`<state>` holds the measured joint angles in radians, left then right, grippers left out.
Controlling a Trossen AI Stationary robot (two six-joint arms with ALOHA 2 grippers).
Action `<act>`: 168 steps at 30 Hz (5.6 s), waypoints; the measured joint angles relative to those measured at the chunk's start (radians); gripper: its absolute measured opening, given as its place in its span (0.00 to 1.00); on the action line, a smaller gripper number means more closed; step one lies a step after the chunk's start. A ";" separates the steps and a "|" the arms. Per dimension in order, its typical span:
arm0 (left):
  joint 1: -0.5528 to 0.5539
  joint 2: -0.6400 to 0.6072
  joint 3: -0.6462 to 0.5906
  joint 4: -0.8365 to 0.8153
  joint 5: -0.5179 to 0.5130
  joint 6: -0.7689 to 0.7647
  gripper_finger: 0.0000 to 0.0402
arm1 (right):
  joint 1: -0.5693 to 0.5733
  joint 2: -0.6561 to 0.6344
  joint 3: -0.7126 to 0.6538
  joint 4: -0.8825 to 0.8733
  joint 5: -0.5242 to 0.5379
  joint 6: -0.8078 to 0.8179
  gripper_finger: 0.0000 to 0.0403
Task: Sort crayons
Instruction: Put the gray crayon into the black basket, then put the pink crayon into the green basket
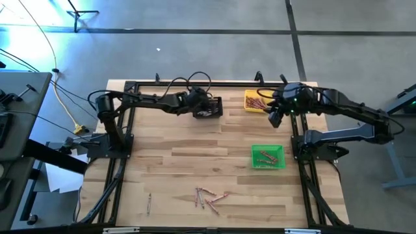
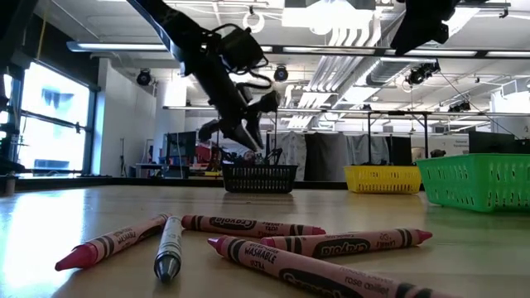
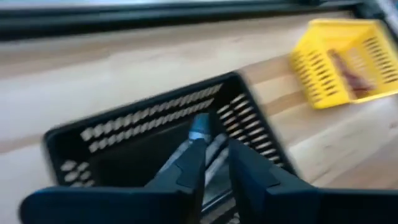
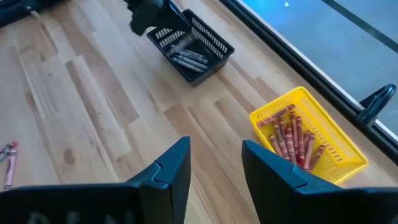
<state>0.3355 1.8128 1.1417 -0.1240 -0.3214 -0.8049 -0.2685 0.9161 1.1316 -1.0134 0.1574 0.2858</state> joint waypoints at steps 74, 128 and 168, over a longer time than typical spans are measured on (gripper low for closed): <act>-0.897 0.235 0.190 -0.347 0.241 -0.624 0.18 | 0.206 0.057 -0.002 -0.105 -0.054 0.335 0.32; -0.825 0.214 0.257 -0.325 0.192 0.043 0.36 | 0.206 0.058 -0.002 -0.103 -0.057 0.159 0.32; -0.795 0.348 0.264 -0.338 0.188 0.588 0.03 | 0.206 0.058 -0.002 -0.097 -0.057 0.159 0.32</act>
<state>-0.4594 2.1605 1.4059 -0.4616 -0.1333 -0.2172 -0.0630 0.9745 1.1301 -1.1099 0.1001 0.4446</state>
